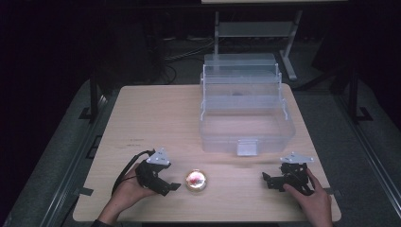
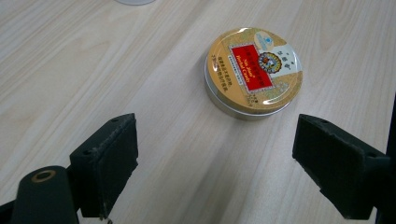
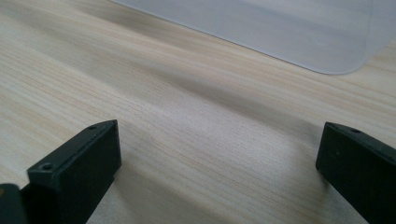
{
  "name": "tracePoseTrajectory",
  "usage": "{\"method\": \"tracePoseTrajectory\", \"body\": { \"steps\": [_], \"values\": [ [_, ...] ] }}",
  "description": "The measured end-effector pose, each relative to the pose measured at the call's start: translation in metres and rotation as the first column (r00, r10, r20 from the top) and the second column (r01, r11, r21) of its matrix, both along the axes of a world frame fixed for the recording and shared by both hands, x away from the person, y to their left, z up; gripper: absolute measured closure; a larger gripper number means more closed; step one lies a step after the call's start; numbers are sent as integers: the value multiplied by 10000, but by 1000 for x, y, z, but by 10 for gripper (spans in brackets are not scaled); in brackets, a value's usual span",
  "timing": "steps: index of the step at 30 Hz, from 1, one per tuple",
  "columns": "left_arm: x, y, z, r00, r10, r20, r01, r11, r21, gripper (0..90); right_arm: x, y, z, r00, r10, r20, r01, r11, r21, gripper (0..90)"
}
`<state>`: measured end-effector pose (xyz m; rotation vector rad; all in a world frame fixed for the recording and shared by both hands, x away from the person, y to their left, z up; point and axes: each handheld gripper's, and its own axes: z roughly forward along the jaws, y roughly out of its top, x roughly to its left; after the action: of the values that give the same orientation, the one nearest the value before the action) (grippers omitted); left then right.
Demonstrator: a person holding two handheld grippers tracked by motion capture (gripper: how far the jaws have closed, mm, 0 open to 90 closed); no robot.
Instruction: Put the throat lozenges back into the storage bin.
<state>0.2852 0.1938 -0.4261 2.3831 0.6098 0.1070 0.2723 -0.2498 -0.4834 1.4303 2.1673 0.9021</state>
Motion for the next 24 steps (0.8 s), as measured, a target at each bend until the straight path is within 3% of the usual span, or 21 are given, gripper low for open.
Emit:
{"method": "tracePoseTrajectory", "body": {
  "steps": [24],
  "values": [
    [5,-29,1,9977,-632,-226,637,9977,242,136,0,0,0,10000,2,1,-2,10000,-2,0]
  ]
}}
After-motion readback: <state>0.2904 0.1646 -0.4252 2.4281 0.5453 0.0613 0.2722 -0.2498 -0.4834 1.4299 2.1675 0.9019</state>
